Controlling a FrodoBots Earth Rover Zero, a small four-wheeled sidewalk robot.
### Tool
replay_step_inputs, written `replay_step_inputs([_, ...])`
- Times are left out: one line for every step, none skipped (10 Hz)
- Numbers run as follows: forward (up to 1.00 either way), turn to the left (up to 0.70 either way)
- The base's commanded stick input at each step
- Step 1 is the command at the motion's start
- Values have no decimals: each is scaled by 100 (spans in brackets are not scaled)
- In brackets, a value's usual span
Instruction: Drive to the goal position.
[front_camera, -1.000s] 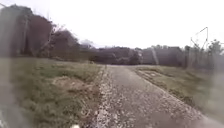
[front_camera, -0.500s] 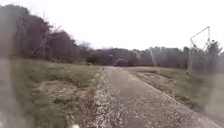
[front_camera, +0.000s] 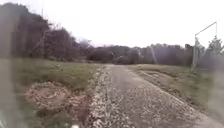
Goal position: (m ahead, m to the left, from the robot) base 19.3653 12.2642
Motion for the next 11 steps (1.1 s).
replay_step_inputs([70, -29])
replay_step_inputs([70, -15])
replay_step_inputs([70, -6])
replay_step_inputs([70, 0])
replay_step_inputs([70, 0])
replay_step_inputs([70, 0])
replay_step_inputs([70, 0])
replay_step_inputs([70, 0])
replay_step_inputs([70, 0])
replay_step_inputs([70, 0])
replay_step_inputs([70, 0])
